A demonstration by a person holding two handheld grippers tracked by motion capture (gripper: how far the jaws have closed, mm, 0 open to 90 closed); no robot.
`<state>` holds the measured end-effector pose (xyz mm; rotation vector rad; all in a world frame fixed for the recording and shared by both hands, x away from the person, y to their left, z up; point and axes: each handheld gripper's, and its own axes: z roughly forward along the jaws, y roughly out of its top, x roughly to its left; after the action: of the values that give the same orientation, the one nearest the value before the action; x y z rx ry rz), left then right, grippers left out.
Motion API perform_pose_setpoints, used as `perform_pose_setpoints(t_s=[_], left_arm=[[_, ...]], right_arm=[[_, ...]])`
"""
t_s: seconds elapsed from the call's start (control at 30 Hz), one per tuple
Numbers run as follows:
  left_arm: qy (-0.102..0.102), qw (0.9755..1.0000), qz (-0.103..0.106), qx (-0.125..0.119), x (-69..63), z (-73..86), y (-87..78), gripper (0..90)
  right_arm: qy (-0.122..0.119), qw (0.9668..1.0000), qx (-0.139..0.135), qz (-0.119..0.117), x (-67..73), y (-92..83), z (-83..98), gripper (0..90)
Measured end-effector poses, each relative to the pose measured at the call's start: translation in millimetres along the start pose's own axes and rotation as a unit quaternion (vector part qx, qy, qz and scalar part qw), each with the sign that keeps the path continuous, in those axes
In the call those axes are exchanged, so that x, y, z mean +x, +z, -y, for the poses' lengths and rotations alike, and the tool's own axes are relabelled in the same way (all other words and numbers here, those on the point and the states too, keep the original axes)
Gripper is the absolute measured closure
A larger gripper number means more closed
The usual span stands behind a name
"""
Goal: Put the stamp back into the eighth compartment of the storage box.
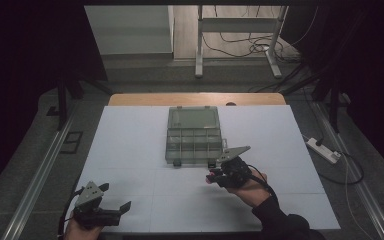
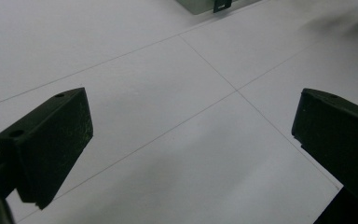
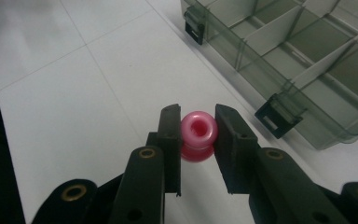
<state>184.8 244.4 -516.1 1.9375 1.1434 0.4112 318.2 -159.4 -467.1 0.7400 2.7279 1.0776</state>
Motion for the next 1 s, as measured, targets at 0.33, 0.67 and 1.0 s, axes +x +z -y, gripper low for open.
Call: perform_pose_setpoints(t_s=[0.33, 0.67, 1.0], left_arm=[[0.001, 1.0000, 0.000, 0.002, -0.3, -0.2, 0.6, 0.0], [-0.001, 1.0000, 0.000, 0.001, 0.1, -0.1, 0.6, 0.0], [-0.004, 1.0000, 0.000, 0.000, 0.5, 0.0, 0.5, 0.0]], right_arm=[[0.010, 0.9999, -0.009, 0.010, -12.4, -4.7, -2.9, 72.1], [0.017, 0.9994, -0.014, 0.025, -23.1, -7.4, -8.9, 72.1], [0.027, 0.9987, -0.021, 0.038, -35.9, -6.9, -15.1, 72.1]])
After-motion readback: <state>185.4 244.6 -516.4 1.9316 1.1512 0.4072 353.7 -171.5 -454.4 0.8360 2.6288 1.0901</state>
